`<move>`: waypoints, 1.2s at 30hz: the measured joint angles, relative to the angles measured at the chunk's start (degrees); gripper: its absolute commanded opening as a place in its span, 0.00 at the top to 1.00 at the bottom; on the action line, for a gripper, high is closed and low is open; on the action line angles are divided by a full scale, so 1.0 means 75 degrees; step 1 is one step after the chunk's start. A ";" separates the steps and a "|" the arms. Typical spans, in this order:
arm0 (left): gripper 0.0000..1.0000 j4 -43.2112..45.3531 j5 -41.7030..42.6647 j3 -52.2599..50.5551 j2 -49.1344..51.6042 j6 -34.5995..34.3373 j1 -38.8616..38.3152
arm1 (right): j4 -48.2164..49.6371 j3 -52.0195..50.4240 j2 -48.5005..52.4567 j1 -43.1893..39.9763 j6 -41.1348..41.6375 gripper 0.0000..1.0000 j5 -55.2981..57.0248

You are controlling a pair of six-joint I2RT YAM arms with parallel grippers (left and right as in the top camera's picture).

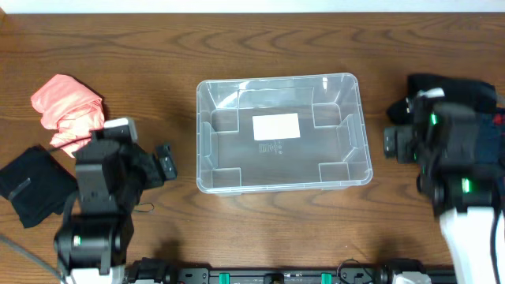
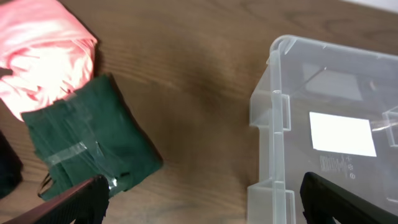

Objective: Pack container
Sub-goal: 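Reach the right gripper to the black garment on the right and grasp it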

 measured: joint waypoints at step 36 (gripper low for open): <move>0.02 -0.0050 0.0122 0.0105 0.0813 -0.0093 0.0000 | 0.0525 0.0866 0.5802 -0.1268 0.0697 0.66 0.3063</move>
